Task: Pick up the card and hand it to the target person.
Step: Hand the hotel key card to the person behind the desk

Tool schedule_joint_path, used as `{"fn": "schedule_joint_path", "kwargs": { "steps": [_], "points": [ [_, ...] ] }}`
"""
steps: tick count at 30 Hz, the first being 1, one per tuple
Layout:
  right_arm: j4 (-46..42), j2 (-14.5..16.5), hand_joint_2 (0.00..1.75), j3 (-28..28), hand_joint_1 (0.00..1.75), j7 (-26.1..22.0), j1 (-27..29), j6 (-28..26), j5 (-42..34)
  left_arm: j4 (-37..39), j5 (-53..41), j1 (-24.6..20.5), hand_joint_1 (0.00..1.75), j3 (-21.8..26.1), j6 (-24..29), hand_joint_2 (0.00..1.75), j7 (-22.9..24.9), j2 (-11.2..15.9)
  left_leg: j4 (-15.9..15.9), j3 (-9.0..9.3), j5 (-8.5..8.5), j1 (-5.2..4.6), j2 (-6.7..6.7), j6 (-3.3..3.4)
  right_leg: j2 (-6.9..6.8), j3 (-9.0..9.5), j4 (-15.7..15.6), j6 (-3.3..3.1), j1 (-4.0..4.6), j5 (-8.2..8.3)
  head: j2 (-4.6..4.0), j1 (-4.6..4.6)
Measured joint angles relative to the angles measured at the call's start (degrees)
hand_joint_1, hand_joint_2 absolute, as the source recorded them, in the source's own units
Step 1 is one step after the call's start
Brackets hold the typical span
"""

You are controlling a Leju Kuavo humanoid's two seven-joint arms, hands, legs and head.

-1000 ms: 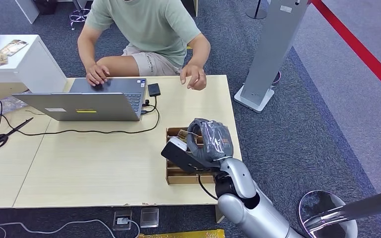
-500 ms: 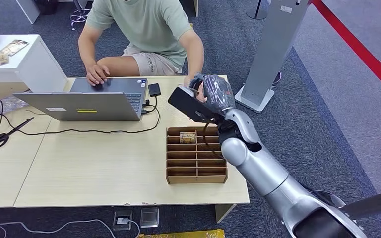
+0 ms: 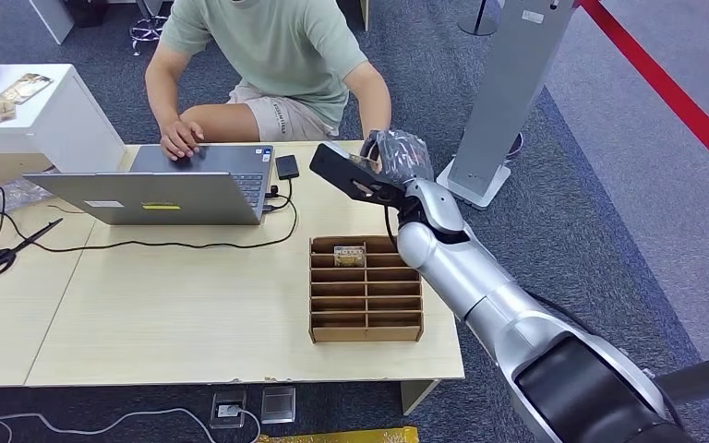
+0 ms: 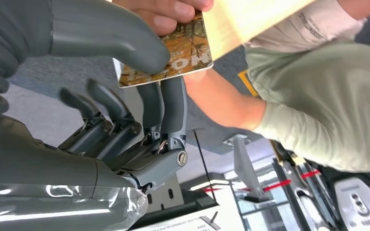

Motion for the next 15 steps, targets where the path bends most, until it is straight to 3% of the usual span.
{"fn": "schedule_joint_path", "kwargs": {
  "steps": [9,15],
  "points": [
    [3.8,1.4,1.75,0.2,0.00,-1.7,-0.7,-2.0,-2.3,0.0,0.7,0.1,0.00,-0.8,-0.2,0.00,-0.5,0.1,0.0,-0.01,0.00,0.00,0.01,0.00,0.01,-0.03,0.0,0.00,0.00,0.00,0.00,0.01],
    [-0.9,0.4,1.75,-1.8,0.00,-3.0,-0.7,-3.7,-8.9,0.0,2.3,0.8,0.00,-0.8,-0.1,0.00,-0.7,0.1,0.0,0.03,0.00,0.00,0.03,0.00,0.02,-0.04,0.0,0.00,0.00,0.00,0.00,-0.01]
  ]
}}
